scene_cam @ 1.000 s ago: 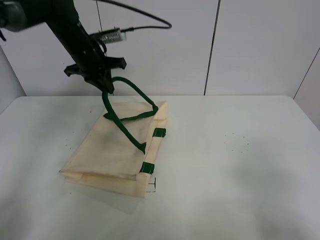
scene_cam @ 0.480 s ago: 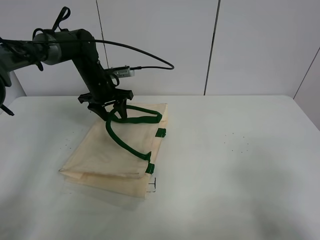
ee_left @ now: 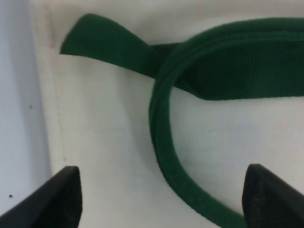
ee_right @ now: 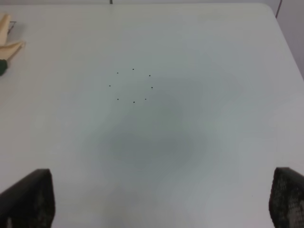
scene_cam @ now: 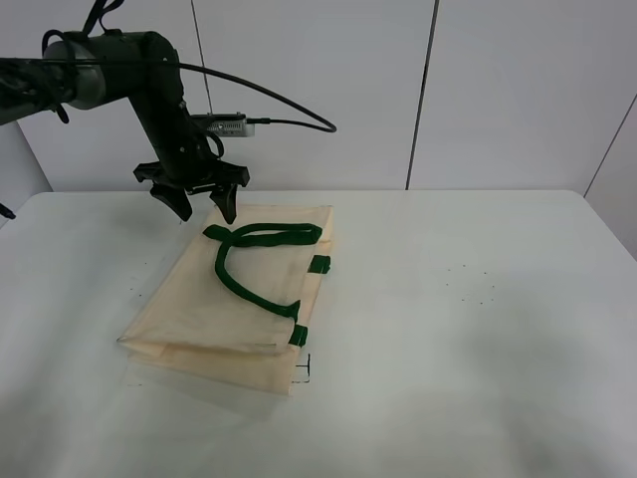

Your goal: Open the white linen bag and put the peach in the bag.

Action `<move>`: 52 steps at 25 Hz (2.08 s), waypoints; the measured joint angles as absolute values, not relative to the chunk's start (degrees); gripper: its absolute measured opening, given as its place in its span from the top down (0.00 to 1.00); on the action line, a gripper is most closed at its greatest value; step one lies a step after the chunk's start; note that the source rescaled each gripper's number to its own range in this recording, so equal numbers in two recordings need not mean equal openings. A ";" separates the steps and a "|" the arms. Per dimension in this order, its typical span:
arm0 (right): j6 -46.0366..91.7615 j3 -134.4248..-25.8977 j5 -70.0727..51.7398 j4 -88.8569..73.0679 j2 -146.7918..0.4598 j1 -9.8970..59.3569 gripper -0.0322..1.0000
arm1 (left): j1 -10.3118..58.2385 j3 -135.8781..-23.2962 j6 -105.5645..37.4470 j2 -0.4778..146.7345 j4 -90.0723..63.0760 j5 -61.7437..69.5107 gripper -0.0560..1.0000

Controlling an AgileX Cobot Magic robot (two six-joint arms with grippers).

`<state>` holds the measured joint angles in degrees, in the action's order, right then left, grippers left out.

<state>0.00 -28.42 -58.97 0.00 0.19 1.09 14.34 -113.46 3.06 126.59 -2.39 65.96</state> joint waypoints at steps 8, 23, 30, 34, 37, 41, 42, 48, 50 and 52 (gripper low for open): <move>0.00 -28.42 -58.97 0.00 0.19 1.09 0.00 | 4.85 -113.46 2.52 126.64 0.85 66.23 0.00; 0.00 -28.42 -58.97 0.00 0.19 1.09 0.00 | -0.78 -102.46 1.66 114.81 1.57 66.82 0.00; 0.00 -28.42 -58.97 0.00 0.19 1.09 0.00 | -0.78 -81.89 1.66 96.06 2.85 66.82 0.00; 0.00 -28.42 -58.97 0.00 0.19 1.09 0.00 | -0.78 -69.42 1.66 83.43 2.85 66.82 0.00; 0.00 -28.42 -58.97 0.00 0.19 1.09 0.00 | -0.78 -61.09 1.66 73.83 2.97 66.82 0.00; 0.00 -28.42 -58.97 0.00 0.19 1.09 0.00 | -0.78 -50.74 1.66 61.06 3.04 66.88 0.00; 0.00 -28.42 -58.97 0.00 0.19 1.09 0.00 | -0.78 -48.13 1.66 58.22 3.04 66.88 0.00; 0.00 -28.42 -58.97 0.00 0.19 1.09 0.00 | -0.78 -33.65 1.51 37.64 3.04 63.80 0.00; 0.00 -28.42 -58.97 0.00 0.19 1.09 0.00 | -0.78 -30.61 1.46 31.41 3.04 62.61 0.00; 0.00 -28.42 -58.97 0.00 0.19 1.09 0.00 | -0.78 -28.75 1.20 24.96 2.82 61.48 0.00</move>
